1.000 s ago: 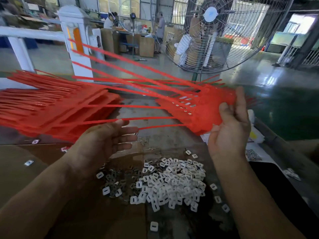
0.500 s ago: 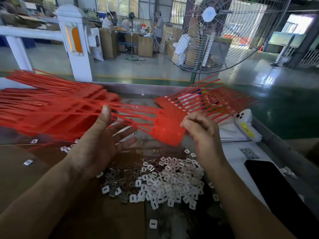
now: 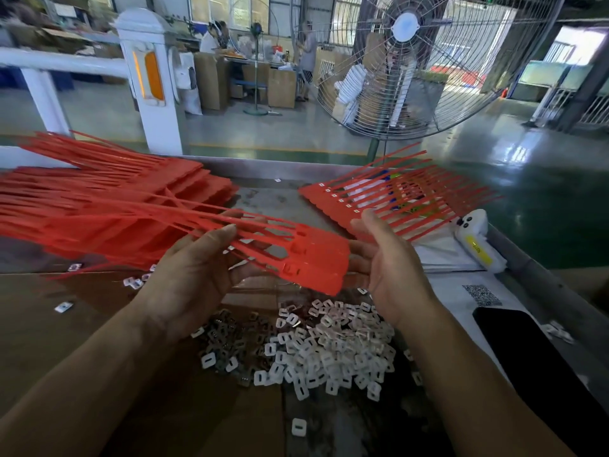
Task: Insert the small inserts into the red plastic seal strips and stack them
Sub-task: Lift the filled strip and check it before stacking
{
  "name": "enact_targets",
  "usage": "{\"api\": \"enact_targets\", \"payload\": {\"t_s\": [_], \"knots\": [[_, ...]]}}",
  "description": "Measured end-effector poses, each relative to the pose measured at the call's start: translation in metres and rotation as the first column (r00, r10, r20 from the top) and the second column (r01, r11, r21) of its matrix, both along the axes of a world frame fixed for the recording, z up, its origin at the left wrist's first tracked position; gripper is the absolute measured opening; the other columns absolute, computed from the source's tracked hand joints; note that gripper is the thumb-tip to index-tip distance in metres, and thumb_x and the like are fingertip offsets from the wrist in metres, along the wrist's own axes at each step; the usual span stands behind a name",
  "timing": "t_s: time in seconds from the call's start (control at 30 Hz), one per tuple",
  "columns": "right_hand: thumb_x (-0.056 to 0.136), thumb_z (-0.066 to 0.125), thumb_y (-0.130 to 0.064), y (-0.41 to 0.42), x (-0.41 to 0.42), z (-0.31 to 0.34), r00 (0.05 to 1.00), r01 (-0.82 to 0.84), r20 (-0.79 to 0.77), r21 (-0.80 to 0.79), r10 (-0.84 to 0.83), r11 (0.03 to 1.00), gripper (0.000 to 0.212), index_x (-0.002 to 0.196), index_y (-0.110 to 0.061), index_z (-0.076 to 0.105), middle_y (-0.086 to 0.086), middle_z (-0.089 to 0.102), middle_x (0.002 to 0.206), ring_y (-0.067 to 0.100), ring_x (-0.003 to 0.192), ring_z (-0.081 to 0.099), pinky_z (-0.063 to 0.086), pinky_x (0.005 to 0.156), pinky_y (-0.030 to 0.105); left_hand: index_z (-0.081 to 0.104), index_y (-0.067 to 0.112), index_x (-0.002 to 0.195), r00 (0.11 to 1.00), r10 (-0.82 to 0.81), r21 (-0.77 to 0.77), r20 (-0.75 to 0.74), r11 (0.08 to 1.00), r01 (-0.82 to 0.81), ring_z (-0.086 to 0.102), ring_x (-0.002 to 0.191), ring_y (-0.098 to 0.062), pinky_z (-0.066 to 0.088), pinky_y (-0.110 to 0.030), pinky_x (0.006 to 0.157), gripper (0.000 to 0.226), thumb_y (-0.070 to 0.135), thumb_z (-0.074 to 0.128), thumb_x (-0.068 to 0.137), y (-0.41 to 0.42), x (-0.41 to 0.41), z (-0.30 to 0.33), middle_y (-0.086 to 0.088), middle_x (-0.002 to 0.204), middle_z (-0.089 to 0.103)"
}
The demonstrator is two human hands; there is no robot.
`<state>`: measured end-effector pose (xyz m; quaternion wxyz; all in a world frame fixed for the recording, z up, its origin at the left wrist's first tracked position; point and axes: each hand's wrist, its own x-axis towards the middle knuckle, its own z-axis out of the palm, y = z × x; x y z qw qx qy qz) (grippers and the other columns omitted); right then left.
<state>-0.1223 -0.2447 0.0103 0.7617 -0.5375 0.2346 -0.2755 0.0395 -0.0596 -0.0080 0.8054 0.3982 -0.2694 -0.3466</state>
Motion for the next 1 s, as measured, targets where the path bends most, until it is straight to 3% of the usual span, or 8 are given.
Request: {"api": "enact_targets", "payload": {"t_s": [0.07,0.17,0.33,0.5,0.63,0.77,0.87,1.0], "knots": [[0.075,0.073,-0.052,-0.003,-0.002,0.000,0.997,-0.033,-0.066,0.103,0.040,0.994,0.058,0.113,-0.010,0.065,0.008,0.075,0.077,0.017,0.055,0.069,0.054,0.044,0.027,0.077,0.015,0.112,0.999,-0.042,-0.011,0.026,0.999,0.042,0.073,0.106,-0.025,0.061,-0.038,0.080,0.030,0.013,0.051,0.098,0.001,-0.002,0.001,-0.013,0.121,0.073],[0.070,0.080,-0.046,-0.009,-0.002,-0.005,0.984,-0.064,-0.160,0.109,0.081,0.992,0.050,0.102,-0.008,0.069,0.006,0.074,0.080,0.016,0.061,0.069,0.054,0.052,0.029,0.073,0.014,0.119,0.996,-0.070,-0.012,0.051,0.997,0.071,0.071,0.111,-0.028,0.060,-0.040,0.081,0.032,0.011,0.048,0.099,0.001,-0.005,0.001,-0.017,0.128,0.069],[0.064,0.084,-0.032,-0.017,-0.004,-0.007,0.964,-0.091,-0.232,0.162,0.128,0.983,0.020,0.074,-0.017,0.075,0.003,0.059,0.072,0.009,0.043,0.044,0.031,0.060,0.029,0.064,0.008,0.130,0.992,-0.122,-0.040,0.041,0.991,0.124,0.072,0.108,-0.035,0.061,-0.042,0.079,0.034,0.011,0.049,0.099,0.001,-0.007,0.000,-0.021,0.129,0.067],[0.068,0.082,-0.032,-0.016,-0.004,-0.006,0.959,-0.142,-0.221,0.166,0.177,0.976,0.027,0.086,-0.015,0.073,0.003,0.065,0.075,0.008,0.044,0.047,0.032,0.060,0.028,0.068,0.012,0.127,0.986,-0.142,0.008,0.087,0.990,0.142,0.073,0.104,-0.037,0.060,-0.057,0.082,0.036,0.010,0.046,0.098,0.005,-0.006,0.005,-0.019,0.124,0.070],[0.082,0.078,-0.030,-0.017,-0.004,-0.005,0.975,-0.056,-0.200,0.190,0.094,0.980,0.019,0.083,-0.015,0.066,-0.002,0.055,0.061,0.005,0.034,0.038,0.029,0.032,0.016,0.061,0.007,0.133,0.986,-0.123,0.018,0.115,0.992,0.122,0.072,0.102,-0.039,0.059,-0.062,0.082,0.040,0.006,0.044,0.096,0.006,-0.011,0.007,-0.023,0.124,0.068],[0.075,0.080,-0.031,-0.017,-0.003,-0.007,0.971,-0.077,-0.210,0.187,0.116,0.979,0.017,0.076,-0.015,0.075,0.003,0.060,0.065,0.013,0.049,0.049,0.039,0.044,0.019,0.066,0.006,0.127,0.980,-0.154,0.023,0.122,0.988,0.153,0.074,0.098,-0.036,0.062,-0.052,0.074,0.038,0.006,0.045,0.096,0.004,-0.017,0.008,-0.025,0.120,0.069],[0.070,0.080,-0.035,-0.019,-0.003,-0.009,0.979,-0.066,-0.180,0.150,0.093,0.987,0.030,0.088,-0.012,0.072,-0.002,0.053,0.051,0.007,0.035,0.040,0.031,0.032,0.016,0.071,0.007,0.118,0.992,-0.087,0.043,0.096,0.996,0.083,0.075,0.094,-0.031,0.063,-0.043,0.070,0.032,0.011,0.050,0.094,0.003,-0.015,0.009,-0.024,0.116,0.071],[0.091,0.075,-0.030,-0.021,-0.002,-0.014,0.990,0.040,-0.137,0.069,-0.030,0.997,0.020,0.100,-0.013,0.070,-0.002,0.050,0.047,0.005,0.030,0.034,0.031,0.032,0.015,0.068,0.008,0.124,0.994,0.015,0.136,0.111,0.990,-0.030,0.069,0.105,-0.034,0.059,-0.051,0.084,0.037,0.027,0.061,0.093,0.003,-0.008,0.005,-0.020,0.115,0.068]]}}
